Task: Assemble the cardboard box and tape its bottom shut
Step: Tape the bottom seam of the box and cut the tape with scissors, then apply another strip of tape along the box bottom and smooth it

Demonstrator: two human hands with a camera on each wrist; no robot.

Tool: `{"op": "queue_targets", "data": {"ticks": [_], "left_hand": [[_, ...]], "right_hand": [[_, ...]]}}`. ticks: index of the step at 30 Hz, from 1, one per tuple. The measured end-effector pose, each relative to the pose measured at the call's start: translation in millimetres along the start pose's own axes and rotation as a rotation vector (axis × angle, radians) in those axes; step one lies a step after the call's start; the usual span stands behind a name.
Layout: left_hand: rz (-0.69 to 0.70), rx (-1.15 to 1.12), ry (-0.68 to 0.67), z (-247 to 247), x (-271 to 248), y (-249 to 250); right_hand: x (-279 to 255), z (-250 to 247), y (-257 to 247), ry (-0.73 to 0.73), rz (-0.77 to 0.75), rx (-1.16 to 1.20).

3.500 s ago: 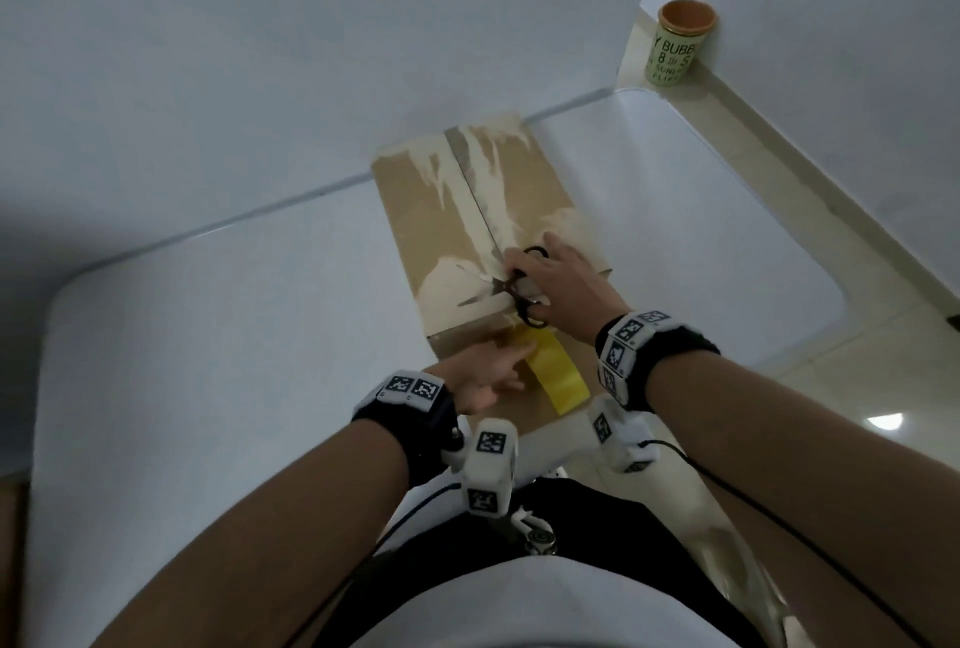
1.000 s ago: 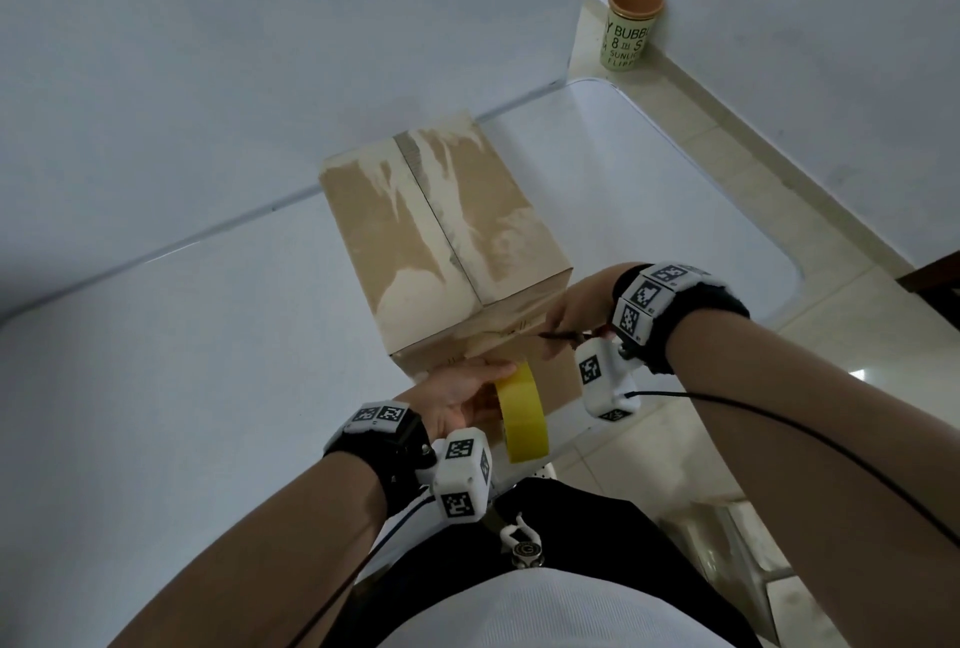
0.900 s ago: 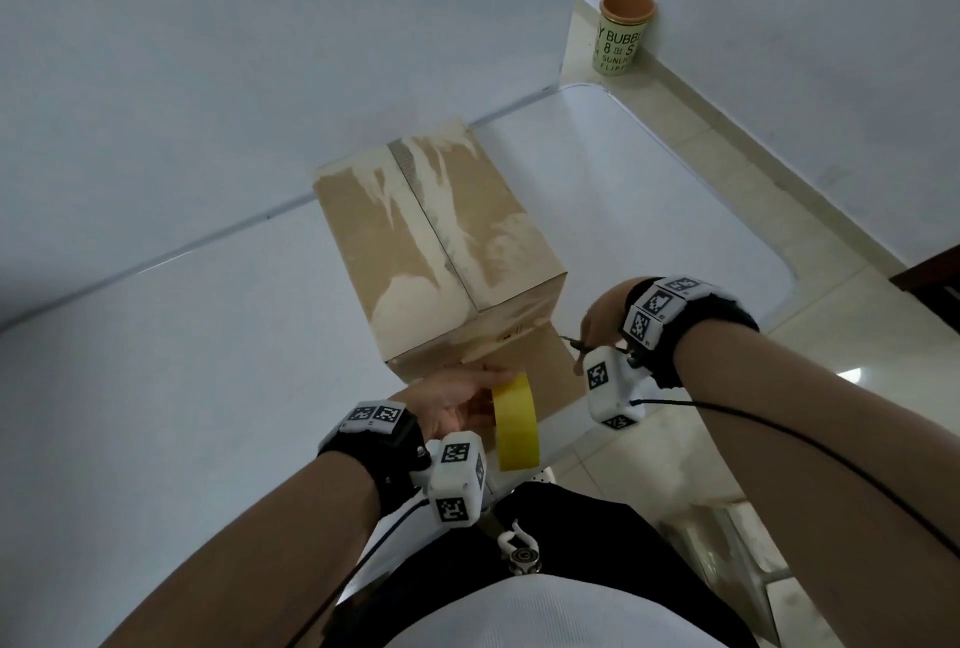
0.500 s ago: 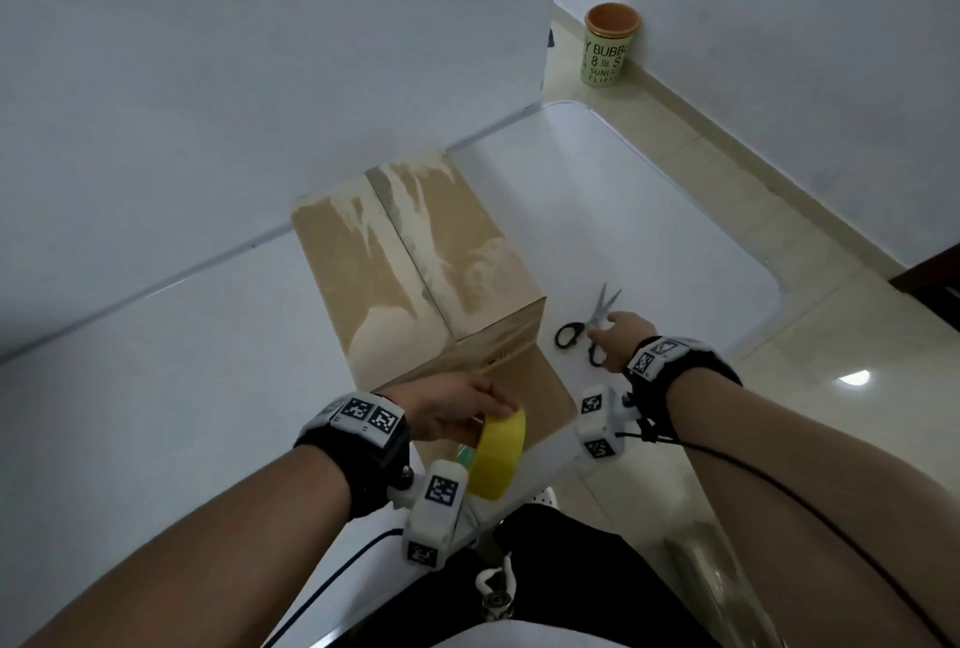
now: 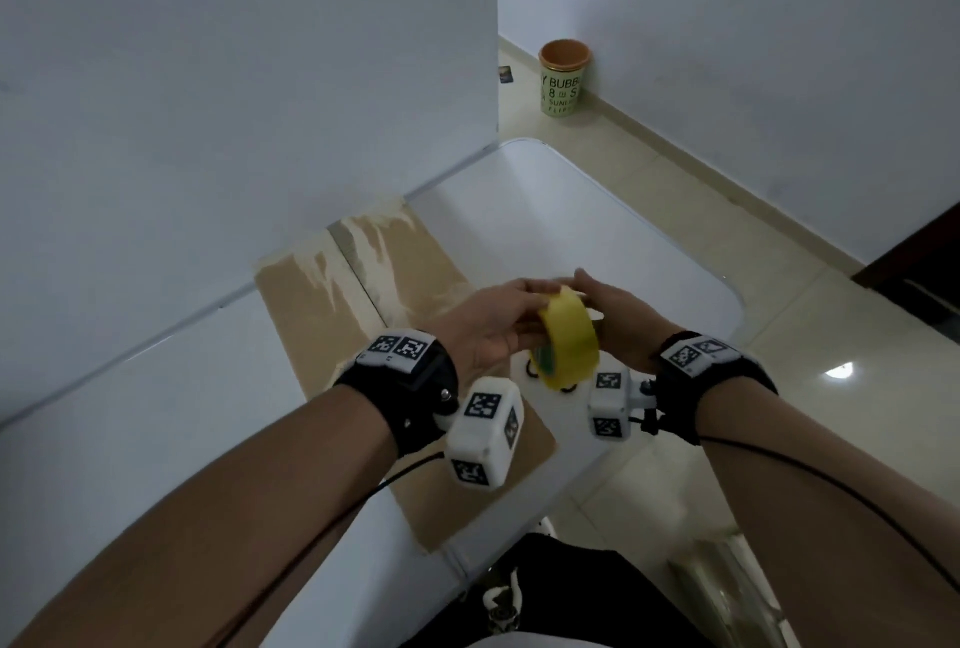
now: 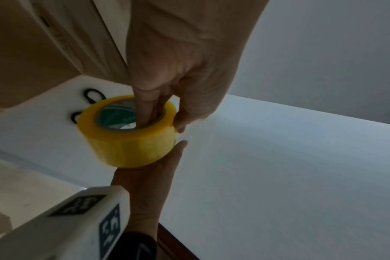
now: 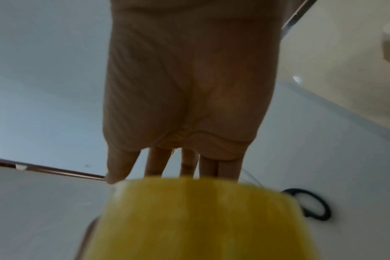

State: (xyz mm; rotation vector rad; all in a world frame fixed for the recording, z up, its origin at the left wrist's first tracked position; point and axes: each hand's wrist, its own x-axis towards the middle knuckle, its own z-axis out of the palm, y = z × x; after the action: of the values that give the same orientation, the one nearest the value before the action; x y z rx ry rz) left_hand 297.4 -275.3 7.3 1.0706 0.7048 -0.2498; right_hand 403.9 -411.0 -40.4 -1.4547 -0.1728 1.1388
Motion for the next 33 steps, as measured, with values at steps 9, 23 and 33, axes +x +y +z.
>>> {"op": "queue_targets", "data": {"ticks": [9,23,33], "left_hand": [[-0.041,0.235,0.001,7,33,19],[0.089,0.246,0.211,-48,46,44],[0.416,0.561,0.41,-108,-7,25]], "right_hand": [[14,-11,-18,0.255,-0.16,-0.295],[62,-53,17,0.414,0.093,-1.327],[50,18,-17,0.205,-0.011,-0.281]]}}
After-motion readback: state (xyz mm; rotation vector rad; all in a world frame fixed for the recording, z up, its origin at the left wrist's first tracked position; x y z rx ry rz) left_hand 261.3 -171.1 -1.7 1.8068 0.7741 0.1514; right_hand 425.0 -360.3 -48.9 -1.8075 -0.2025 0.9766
